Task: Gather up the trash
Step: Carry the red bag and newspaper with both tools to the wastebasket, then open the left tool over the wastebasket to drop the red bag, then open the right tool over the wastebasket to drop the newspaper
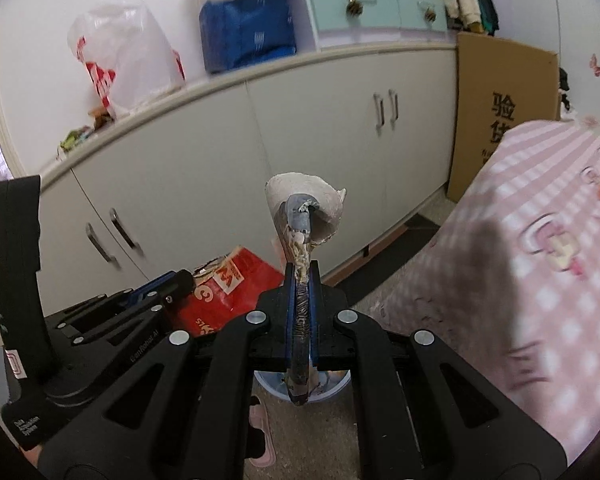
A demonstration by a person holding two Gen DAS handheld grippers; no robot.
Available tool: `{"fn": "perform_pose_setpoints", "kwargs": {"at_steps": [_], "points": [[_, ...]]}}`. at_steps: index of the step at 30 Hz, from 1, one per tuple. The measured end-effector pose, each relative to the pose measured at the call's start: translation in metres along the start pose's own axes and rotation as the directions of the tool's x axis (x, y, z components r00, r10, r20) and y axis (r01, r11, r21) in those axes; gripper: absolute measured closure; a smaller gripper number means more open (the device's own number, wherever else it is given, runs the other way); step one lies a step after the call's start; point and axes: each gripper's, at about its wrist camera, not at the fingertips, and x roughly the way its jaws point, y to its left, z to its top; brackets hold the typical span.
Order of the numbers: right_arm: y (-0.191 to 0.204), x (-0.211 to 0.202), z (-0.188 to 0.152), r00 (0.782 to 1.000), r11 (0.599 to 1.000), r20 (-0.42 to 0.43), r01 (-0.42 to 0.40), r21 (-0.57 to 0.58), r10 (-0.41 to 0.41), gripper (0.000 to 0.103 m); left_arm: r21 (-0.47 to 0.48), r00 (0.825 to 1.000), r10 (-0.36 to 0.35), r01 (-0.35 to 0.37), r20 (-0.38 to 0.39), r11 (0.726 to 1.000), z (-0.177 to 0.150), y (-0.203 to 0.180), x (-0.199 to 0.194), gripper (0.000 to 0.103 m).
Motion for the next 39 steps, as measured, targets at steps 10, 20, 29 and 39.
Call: {"fn": "perform_pose_setpoints", "kwargs": {"at_steps": [10,20,29,39], "points": [[-0.005,0.051,-0.010,0.999,1.000,-0.050,0.008,0.007,-0.008,0.097,-0.015,0.998,0.033,-0.034,-0.053,0.999,0.003,0.017,0.052,0.092],[-0.009,0.066,-0.013,0.997,1.000,-0.078,0.011,0.018,-0.010,0.097,-0.020,0.995,0.073,-0.074,-0.071,0.997,0.001,0.021,0.063,0.043],[-0.005,0.062,-0.014,0.996,1.000,-0.084,0.009,0.016,-0.008,0.097,-0.020,0.995,0.074,-0.075,-0.063,0.997,0.000,0.019,0.054,0.043],[0.000,0.060,-0.012,0.997,1.000,-0.073,0.007,0.009,-0.007,0.097,-0.028,0.994,0.087,-0.089,-0.066,0.996,-0.002,0.025,0.052,0.041]]}}
